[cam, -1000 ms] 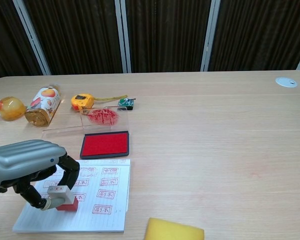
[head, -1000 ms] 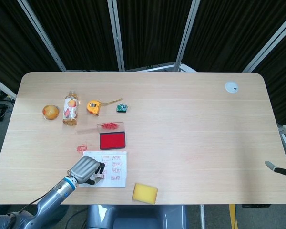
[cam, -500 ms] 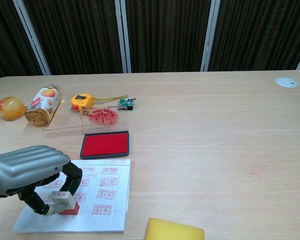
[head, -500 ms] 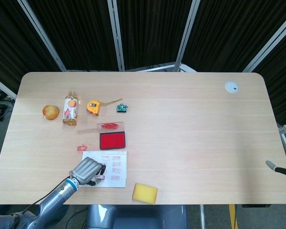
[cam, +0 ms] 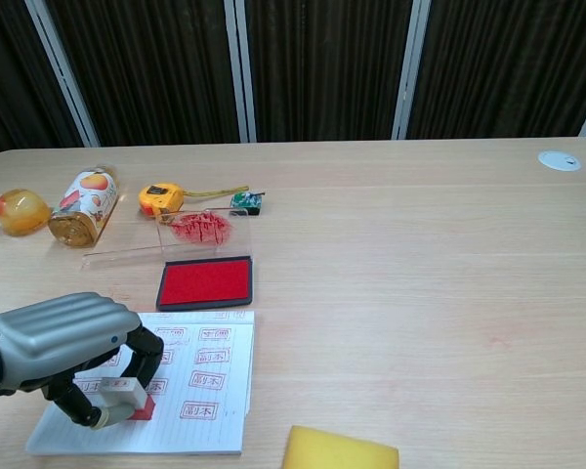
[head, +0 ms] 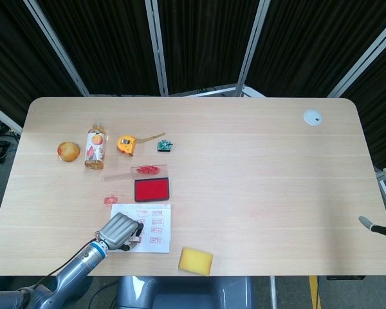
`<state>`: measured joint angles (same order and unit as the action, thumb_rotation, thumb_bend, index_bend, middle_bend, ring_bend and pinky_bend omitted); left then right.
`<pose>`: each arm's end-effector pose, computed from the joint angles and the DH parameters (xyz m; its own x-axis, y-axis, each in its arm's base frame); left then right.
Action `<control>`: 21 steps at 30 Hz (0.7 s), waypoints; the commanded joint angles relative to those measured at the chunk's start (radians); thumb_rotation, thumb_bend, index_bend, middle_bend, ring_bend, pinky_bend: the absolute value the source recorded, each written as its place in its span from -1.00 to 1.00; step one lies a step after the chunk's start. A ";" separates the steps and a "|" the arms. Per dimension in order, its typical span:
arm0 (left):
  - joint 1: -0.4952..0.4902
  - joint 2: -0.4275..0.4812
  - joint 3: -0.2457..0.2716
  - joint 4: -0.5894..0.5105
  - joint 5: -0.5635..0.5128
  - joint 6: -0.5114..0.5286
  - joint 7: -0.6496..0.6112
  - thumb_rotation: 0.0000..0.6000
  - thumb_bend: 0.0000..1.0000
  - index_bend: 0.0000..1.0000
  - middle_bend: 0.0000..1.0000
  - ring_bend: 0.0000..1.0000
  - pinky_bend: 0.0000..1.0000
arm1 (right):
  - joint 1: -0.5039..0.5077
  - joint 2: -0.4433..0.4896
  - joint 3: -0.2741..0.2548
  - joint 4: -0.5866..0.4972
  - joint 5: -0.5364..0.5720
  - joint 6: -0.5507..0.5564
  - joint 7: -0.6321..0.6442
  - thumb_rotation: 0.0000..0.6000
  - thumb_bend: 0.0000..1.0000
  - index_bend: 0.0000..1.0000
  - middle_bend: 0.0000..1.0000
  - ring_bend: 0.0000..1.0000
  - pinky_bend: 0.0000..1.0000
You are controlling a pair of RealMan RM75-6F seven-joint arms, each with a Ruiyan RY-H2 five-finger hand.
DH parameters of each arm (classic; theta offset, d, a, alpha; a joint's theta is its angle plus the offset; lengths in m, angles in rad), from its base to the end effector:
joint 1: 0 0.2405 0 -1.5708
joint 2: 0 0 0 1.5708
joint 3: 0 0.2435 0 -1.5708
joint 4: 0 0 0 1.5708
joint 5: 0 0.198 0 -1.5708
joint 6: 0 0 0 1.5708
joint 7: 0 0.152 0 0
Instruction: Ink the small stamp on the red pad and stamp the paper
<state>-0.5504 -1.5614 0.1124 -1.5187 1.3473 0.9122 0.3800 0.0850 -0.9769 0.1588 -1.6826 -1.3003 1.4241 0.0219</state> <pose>-0.2016 0.2223 -0.0574 0.6115 0.4617 0.6426 0.7697 -0.5355 -0.3476 -0.3088 -0.2054 0.2216 0.4071 0.0559 0.9117 -0.9036 0.1703 0.3930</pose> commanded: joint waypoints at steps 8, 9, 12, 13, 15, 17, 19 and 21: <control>0.003 -0.004 -0.005 0.006 0.002 -0.002 -0.003 1.00 -0.23 0.26 0.15 0.72 0.61 | 0.000 0.000 0.000 0.000 0.002 -0.002 -0.001 1.00 -1.00 -1.00 -1.00 -1.00 -1.00; 0.003 -0.003 -0.005 0.005 0.001 -0.003 -0.004 1.00 -0.23 0.26 0.15 0.72 0.61 | 0.000 0.000 0.000 -0.001 0.002 -0.002 -0.001 1.00 -1.00 -1.00 -1.00 -1.00 -1.00; 0.003 -0.001 -0.008 0.002 0.004 0.001 -0.002 1.00 -0.23 0.26 0.15 0.72 0.61 | 0.000 0.001 0.000 -0.001 0.002 -0.001 -0.001 1.00 -1.00 -1.00 -1.00 -1.00 -1.00; 0.003 0.001 -0.009 -0.002 0.005 0.002 -0.004 1.00 -0.23 0.26 0.15 0.72 0.61 | 0.000 0.001 0.000 -0.001 0.002 -0.001 -0.001 1.00 -1.00 -1.00 -1.00 -1.00 -1.00; 0.003 0.009 -0.014 -0.014 0.009 0.008 -0.009 1.00 -0.23 0.26 0.15 0.72 0.61 | 0.000 0.000 0.000 -0.001 0.003 -0.002 -0.001 1.00 -1.00 -1.00 -1.00 -1.00 -1.00; 0.002 0.025 -0.020 -0.034 0.028 0.027 -0.006 1.00 -0.23 0.26 0.15 0.72 0.61 | 0.000 0.000 -0.001 -0.002 0.002 -0.003 -0.002 1.00 -1.00 -1.00 -1.00 -1.00 -1.00; 0.000 0.046 -0.026 -0.068 0.035 0.036 -0.010 1.00 -0.23 0.26 0.15 0.72 0.61 | 0.001 0.000 -0.001 -0.003 0.002 -0.003 -0.004 1.00 -1.00 -1.00 -1.00 -1.00 -1.00; -0.001 0.065 -0.031 -0.094 0.035 0.040 -0.014 1.00 -0.23 0.26 0.15 0.72 0.61 | 0.000 -0.001 -0.002 -0.005 0.000 -0.001 -0.006 1.00 -1.00 -1.00 -1.00 -1.00 -1.00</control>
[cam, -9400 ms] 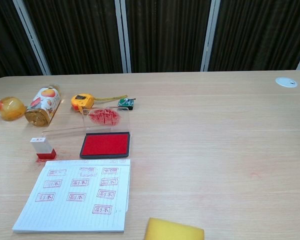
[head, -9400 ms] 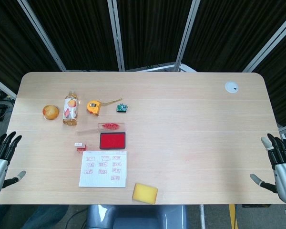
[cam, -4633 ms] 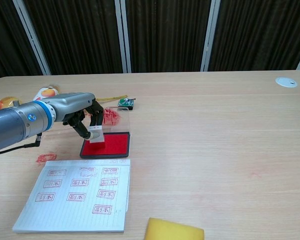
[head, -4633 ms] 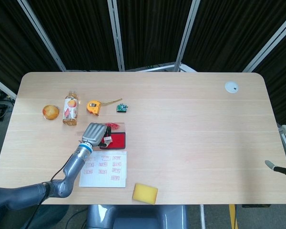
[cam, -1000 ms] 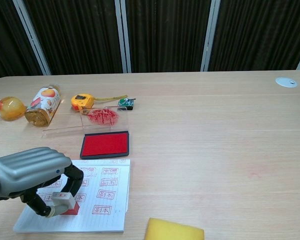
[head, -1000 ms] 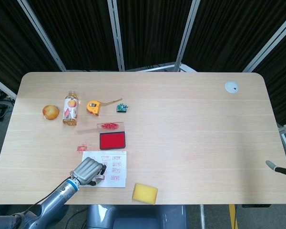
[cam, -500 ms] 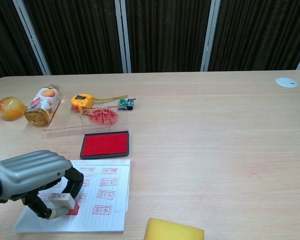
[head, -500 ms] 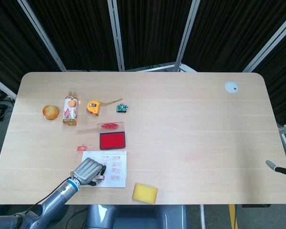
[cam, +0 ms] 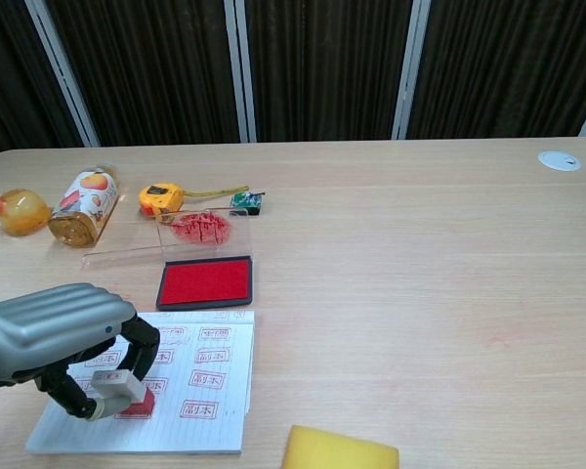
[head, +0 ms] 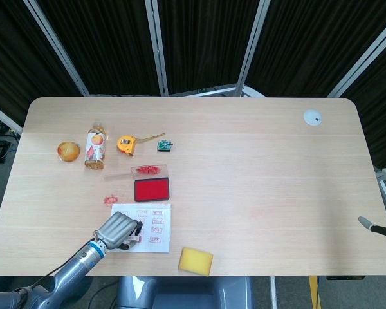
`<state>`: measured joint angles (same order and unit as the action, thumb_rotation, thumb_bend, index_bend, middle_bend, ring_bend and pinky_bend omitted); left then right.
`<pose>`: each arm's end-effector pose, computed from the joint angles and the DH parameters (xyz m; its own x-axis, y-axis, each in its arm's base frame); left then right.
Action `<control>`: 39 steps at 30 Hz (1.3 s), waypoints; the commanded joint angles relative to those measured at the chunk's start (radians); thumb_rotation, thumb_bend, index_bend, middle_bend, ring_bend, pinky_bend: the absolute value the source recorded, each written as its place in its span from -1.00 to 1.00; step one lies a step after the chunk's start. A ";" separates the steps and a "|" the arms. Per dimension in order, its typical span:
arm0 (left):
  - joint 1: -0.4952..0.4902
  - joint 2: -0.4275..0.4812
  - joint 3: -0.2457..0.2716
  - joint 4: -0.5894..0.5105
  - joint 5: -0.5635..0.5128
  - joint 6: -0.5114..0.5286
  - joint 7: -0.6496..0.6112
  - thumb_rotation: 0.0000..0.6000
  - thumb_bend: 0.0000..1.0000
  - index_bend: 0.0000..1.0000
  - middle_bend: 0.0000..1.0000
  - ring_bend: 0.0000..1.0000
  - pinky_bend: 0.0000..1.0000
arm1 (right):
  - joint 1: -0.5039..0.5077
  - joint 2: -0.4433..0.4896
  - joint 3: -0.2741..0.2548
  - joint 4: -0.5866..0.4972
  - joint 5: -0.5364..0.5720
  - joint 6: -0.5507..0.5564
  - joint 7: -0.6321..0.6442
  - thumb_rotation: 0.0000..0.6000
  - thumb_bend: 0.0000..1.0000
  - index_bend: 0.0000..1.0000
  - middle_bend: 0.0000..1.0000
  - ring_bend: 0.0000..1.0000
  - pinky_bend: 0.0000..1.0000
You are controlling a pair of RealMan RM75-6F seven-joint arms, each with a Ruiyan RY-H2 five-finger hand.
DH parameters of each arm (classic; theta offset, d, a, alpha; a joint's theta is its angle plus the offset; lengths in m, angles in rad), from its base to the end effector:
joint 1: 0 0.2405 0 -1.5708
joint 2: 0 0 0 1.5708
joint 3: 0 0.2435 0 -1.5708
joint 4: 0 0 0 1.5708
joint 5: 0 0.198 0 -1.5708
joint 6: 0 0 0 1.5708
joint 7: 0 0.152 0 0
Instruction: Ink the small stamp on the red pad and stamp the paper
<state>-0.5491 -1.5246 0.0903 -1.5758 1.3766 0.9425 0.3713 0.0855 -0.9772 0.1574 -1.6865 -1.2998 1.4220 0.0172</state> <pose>-0.1890 0.2261 -0.0441 0.5888 0.4288 0.6852 0.7753 -0.5393 -0.3288 -0.3084 -0.2052 0.2205 0.4073 0.0514 0.9119 -0.9033 0.1702 0.3939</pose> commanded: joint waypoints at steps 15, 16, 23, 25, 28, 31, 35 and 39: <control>0.006 0.229 -0.107 -0.180 -0.072 0.077 -0.110 1.00 -0.23 0.25 0.15 0.72 0.61 | -0.010 0.004 -0.012 -0.018 -0.040 0.027 -0.002 1.00 -1.00 -1.00 -1.00 -1.00 -1.00; 0.006 0.231 -0.111 -0.169 -0.082 0.073 -0.119 1.00 -0.23 0.25 0.14 0.72 0.61 | -0.011 0.004 -0.013 -0.019 -0.042 0.028 -0.003 1.00 -1.00 -1.00 -1.00 -1.00 -1.00; -0.007 0.189 -0.150 0.040 -0.228 -0.016 -0.207 1.00 -0.24 0.25 0.14 0.72 0.61 | -0.008 -0.001 -0.016 -0.019 -0.047 0.027 -0.015 1.00 -1.00 -1.00 -1.00 -1.00 -1.00; -0.009 0.173 -0.153 0.086 -0.244 -0.031 -0.219 1.00 -0.23 0.25 0.14 0.72 0.61 | -0.007 -0.004 -0.016 -0.018 -0.045 0.025 -0.021 1.00 -1.00 -1.00 -1.00 -1.00 -1.00; -0.013 0.147 -0.157 0.154 -0.259 -0.059 -0.246 1.00 -0.24 0.25 0.14 0.72 0.61 | -0.002 -0.009 -0.016 -0.016 -0.039 0.018 -0.032 1.00 -1.00 -1.00 -1.00 -1.00 -1.00; -0.016 0.125 -0.159 0.198 -0.256 -0.071 -0.262 1.00 -0.23 0.25 0.14 0.72 0.61 | 0.000 -0.014 -0.015 -0.015 -0.034 0.015 -0.042 1.00 -1.00 -1.00 -1.00 -1.00 -1.00; -0.021 0.102 -0.160 0.238 -0.252 -0.086 -0.277 1.00 -0.24 0.24 0.13 0.72 0.61 | 0.002 -0.017 -0.014 -0.013 -0.029 0.012 -0.050 1.00 -1.00 -1.00 -1.00 -1.00 -1.00; -0.026 0.068 -0.160 0.285 -0.248 -0.097 -0.285 1.00 -0.24 0.22 0.12 0.72 0.61 | 0.004 -0.020 -0.014 -0.010 -0.024 0.008 -0.054 1.00 -1.00 -1.00 -1.00 -1.00 -1.00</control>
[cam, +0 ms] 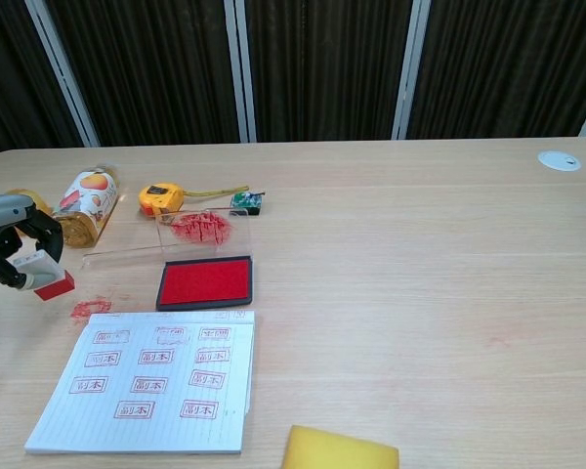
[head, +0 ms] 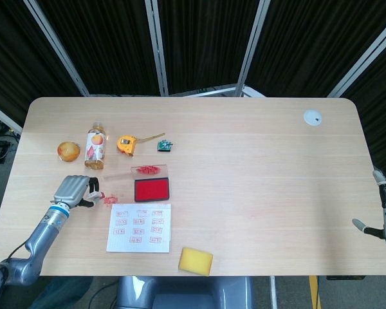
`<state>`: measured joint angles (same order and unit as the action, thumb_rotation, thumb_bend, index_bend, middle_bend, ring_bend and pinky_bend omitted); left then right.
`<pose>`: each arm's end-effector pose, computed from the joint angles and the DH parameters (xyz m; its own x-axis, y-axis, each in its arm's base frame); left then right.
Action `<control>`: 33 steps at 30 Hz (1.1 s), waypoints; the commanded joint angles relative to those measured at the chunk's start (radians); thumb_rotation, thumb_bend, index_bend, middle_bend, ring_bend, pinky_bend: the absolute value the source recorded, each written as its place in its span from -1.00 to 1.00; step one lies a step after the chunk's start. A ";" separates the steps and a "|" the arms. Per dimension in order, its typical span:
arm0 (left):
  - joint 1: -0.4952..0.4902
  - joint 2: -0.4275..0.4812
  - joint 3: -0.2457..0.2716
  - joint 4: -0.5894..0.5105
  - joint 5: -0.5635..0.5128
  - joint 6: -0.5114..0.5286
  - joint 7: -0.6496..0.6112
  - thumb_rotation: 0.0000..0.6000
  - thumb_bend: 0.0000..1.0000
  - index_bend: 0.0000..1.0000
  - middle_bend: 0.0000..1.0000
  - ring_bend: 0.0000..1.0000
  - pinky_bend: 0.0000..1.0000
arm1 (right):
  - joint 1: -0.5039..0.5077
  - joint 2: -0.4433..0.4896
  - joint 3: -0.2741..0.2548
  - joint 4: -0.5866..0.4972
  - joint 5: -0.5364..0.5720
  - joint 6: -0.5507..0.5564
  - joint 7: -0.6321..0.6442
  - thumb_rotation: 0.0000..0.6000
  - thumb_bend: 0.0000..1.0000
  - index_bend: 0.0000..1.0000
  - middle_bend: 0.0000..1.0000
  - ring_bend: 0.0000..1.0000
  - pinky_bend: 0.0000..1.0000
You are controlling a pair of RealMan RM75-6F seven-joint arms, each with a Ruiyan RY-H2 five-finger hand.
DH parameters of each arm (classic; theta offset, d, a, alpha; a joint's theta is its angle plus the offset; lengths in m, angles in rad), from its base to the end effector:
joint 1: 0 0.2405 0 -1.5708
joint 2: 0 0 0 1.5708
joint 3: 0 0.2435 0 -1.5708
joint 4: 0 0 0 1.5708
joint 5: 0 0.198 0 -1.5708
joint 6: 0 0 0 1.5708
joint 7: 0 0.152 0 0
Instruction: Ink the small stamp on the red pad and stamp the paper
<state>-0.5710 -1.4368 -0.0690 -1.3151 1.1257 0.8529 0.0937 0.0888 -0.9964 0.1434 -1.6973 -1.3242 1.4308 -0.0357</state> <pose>-0.2698 0.3184 0.0238 0.4022 0.4268 0.8100 0.9129 -0.1193 -0.3904 -0.3030 -0.2039 0.2106 0.4333 0.0364 0.9005 -0.8938 0.1455 0.4241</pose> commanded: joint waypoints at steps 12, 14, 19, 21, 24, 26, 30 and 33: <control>-0.013 -0.083 0.003 0.113 0.050 -0.030 -0.056 1.00 -0.24 0.20 0.10 0.72 0.60 | 0.003 -0.003 0.003 0.008 0.009 -0.005 -0.001 1.00 -1.00 -1.00 -1.00 -1.00 -1.00; -0.014 -0.088 0.003 0.119 0.056 -0.031 -0.059 1.00 -0.24 0.18 0.09 0.72 0.60 | 0.003 -0.003 0.003 0.008 0.010 -0.005 0.000 1.00 -1.00 -1.00 -1.00 -1.00 -1.00; -0.018 -0.095 0.004 0.126 0.055 -0.037 -0.039 1.00 -0.24 0.15 0.05 0.72 0.60 | 0.003 -0.001 0.005 0.007 0.016 -0.007 0.003 1.00 -1.00 -1.00 -1.00 -1.00 -1.00; -0.019 -0.099 0.004 0.128 0.053 -0.036 -0.026 1.00 -0.24 0.14 0.04 0.71 0.60 | 0.003 0.000 0.006 0.006 0.017 -0.007 0.004 1.00 -1.00 -1.00 -1.00 -1.00 -1.00; -0.019 -0.103 0.003 0.126 0.049 -0.036 -0.013 1.00 -0.25 0.12 0.00 0.71 0.60 | 0.003 0.001 0.006 0.005 0.018 -0.008 0.005 1.00 -1.00 -1.00 -1.00 -1.00 -1.00; -0.020 -0.104 0.005 0.125 0.046 -0.037 0.002 1.00 -0.25 0.09 -0.03 0.71 0.60 | 0.002 0.003 0.005 0.004 0.018 -0.008 0.007 1.00 -1.00 -1.00 -1.00 -1.00 -1.00; -0.020 -0.106 0.005 0.119 0.034 -0.037 0.029 1.00 -0.27 0.05 -0.08 0.71 0.60 | 0.001 0.004 0.006 0.003 0.018 -0.006 0.009 1.00 -1.00 -1.00 -1.00 -1.00 -1.00; -0.017 -0.108 0.005 0.112 0.023 -0.029 0.053 1.00 -0.29 0.00 -0.12 0.70 0.60 | 0.000 0.005 0.006 0.002 0.018 -0.007 0.011 1.00 -1.00 -1.00 -1.00 -1.00 -1.00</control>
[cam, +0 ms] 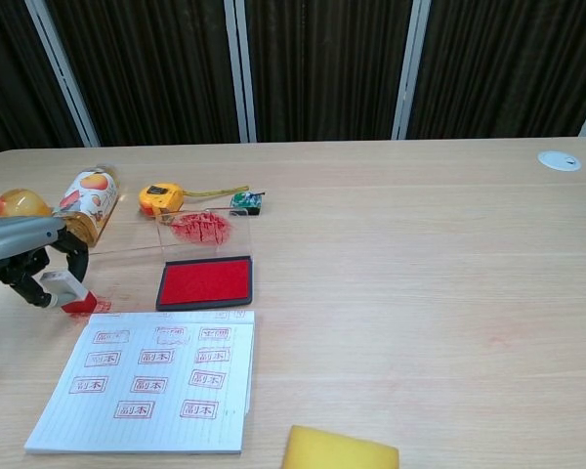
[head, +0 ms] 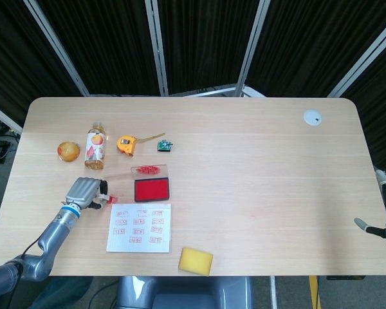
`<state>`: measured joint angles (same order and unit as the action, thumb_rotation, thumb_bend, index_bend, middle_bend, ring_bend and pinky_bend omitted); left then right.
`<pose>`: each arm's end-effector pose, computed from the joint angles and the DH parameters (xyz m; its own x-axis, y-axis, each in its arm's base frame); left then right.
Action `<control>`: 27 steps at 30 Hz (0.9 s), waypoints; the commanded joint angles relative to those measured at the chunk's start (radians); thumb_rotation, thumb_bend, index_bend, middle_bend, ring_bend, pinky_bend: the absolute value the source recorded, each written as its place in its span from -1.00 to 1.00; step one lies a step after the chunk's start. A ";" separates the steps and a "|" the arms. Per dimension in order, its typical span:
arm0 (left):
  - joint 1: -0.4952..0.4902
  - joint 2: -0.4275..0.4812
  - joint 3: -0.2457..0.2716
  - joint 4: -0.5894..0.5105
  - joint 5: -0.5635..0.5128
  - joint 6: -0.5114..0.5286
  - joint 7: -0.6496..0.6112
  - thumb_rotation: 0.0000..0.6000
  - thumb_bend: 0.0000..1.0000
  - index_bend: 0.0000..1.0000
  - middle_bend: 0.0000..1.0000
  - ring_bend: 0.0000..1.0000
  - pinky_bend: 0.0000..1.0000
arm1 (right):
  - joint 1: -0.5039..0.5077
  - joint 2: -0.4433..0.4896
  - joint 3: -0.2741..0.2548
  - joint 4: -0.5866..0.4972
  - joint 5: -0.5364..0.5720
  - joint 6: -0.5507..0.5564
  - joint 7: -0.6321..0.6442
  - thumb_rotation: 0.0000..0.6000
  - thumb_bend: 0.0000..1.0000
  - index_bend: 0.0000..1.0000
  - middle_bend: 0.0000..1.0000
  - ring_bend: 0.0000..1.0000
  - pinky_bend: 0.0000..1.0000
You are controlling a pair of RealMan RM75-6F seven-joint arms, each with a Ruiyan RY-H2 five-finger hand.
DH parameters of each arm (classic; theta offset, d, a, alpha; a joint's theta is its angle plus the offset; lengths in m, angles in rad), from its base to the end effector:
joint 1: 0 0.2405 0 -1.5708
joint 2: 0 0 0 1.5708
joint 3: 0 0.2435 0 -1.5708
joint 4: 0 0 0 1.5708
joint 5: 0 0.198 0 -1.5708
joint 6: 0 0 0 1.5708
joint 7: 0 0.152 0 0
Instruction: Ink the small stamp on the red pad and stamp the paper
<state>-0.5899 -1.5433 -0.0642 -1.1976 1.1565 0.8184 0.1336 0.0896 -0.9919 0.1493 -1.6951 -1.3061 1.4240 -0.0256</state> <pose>-0.2683 0.3220 -0.0063 0.4681 0.4393 0.7667 0.8819 -0.1778 -0.4366 -0.3056 -0.2049 0.2133 0.4265 0.0378 0.9037 -0.8951 0.1615 0.4156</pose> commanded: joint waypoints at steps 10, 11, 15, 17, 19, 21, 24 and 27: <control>0.013 0.027 -0.001 -0.052 -0.015 0.025 0.039 1.00 -0.33 -0.17 -0.23 0.70 0.59 | -0.003 0.005 -0.003 -0.007 -0.008 0.003 0.004 1.00 -1.00 -1.00 -1.00 -1.00 -1.00; 0.014 0.032 0.000 -0.059 -0.013 0.027 0.039 1.00 -0.33 -0.18 -0.24 0.69 0.59 | -0.003 0.005 -0.003 -0.007 -0.009 0.004 0.005 1.00 -1.00 -1.00 -1.00 -1.00 -1.00; 0.018 0.052 0.003 -0.087 -0.008 0.031 0.039 1.00 -0.33 -0.19 -0.25 0.69 0.58 | -0.005 0.007 -0.005 -0.010 -0.015 0.008 0.009 1.00 -1.00 -1.00 -1.00 -1.00 -1.00; 0.021 0.063 0.004 -0.103 -0.006 0.037 0.039 1.00 -0.33 -0.20 -0.27 0.69 0.58 | -0.005 0.009 -0.005 -0.012 -0.018 0.010 0.011 1.00 -1.00 -1.00 -1.00 -1.00 -1.00; 0.026 0.078 0.002 -0.127 -0.001 0.051 0.040 1.00 -0.35 -0.21 -0.28 0.69 0.58 | -0.007 0.011 -0.006 -0.014 -0.023 0.014 0.014 1.00 -1.00 -1.00 -1.00 -1.00 -1.00; 0.031 0.091 0.001 -0.147 0.006 0.067 0.043 1.00 -0.37 -0.22 -0.30 0.69 0.58 | -0.008 0.013 -0.008 -0.016 -0.028 0.015 0.016 1.00 -1.00 -1.00 -1.00 -1.00 -1.00; 0.038 0.116 0.000 -0.184 0.014 0.088 0.045 1.00 -0.37 -0.23 -0.31 0.68 0.57 | -0.010 0.015 -0.010 -0.020 -0.034 0.017 0.020 1.00 -1.00 -1.00 -1.00 -1.00 -1.00; 0.052 0.162 0.003 -0.248 0.035 0.124 0.053 1.00 -0.37 -0.24 -0.32 0.67 0.57 | -0.013 0.020 -0.012 -0.027 -0.044 0.024 0.029 1.00 -1.00 -1.00 -1.00 -1.00 -1.00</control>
<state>-0.5495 -1.4134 -0.0631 -1.4048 1.1751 0.9157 0.1802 0.0780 -0.9738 0.1381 -1.7199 -1.3473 1.4456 0.0002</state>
